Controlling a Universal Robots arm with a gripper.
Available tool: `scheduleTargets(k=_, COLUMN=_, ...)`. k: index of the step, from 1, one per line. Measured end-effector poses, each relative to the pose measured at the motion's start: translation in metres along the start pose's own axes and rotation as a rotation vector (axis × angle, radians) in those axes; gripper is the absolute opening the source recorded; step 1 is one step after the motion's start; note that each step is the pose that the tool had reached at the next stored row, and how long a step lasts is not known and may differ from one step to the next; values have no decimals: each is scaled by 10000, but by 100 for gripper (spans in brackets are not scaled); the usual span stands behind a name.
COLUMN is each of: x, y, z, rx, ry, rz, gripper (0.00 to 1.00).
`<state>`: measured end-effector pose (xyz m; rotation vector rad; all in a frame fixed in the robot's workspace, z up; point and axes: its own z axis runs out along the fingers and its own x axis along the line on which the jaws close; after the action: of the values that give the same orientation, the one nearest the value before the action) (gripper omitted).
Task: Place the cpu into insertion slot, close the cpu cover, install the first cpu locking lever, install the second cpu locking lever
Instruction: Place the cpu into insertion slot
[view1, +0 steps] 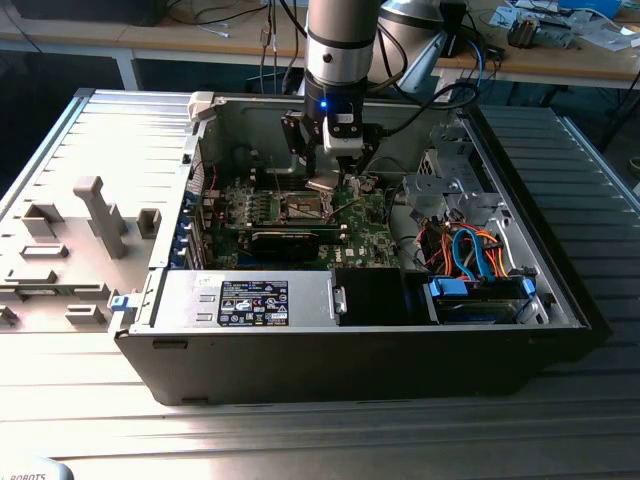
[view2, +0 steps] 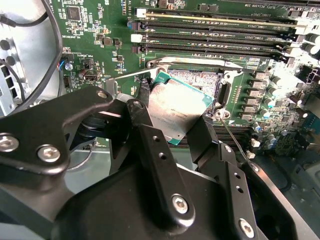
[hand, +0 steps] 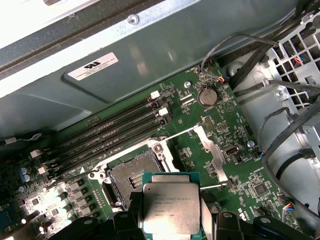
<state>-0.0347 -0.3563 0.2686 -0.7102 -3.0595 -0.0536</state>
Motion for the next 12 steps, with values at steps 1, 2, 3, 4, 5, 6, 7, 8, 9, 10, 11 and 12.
scheduleTargets(k=1, x=0, y=0, z=0, rx=1, ry=0, rz=2, gripper=54)
scheduleTargets(k=2, x=0, y=0, z=0, rx=2, ry=-1, rz=4, gripper=54)
scheduleTargets(k=3, x=0, y=0, z=0, rx=4, ry=-2, rz=7, gripper=54)
scheduleTargets(k=4, x=0, y=0, z=0, rx=5, ry=-3, rz=8, gripper=54)
scheduleTargets(k=5, x=0, y=0, z=0, rx=7, ry=-3, rz=10, gripper=54)
scheduleTargets(k=6, x=0, y=0, z=0, rx=16, ry=-11, rz=80, gripper=54)
scheduleTargets(k=7, x=0, y=0, z=0, rx=18, ry=-14, rz=154, gripper=54)
scheduleTargets(k=8, x=0, y=0, z=0, rx=18, ry=-15, rz=156, gripper=54)
scheduleTargets(k=9, x=0, y=0, z=0, rx=18, ry=-14, rz=158, gripper=54)
scheduleTargets(k=10, x=0, y=0, z=0, rx=19, ry=-16, rz=163, gripper=54)
scheduleTargets(k=11, x=0, y=0, z=0, rx=20, ry=-16, rz=171, gripper=54)
scheduleTargets(k=12, x=0, y=0, z=0, rx=22, ry=-17, rz=188, gripper=54)
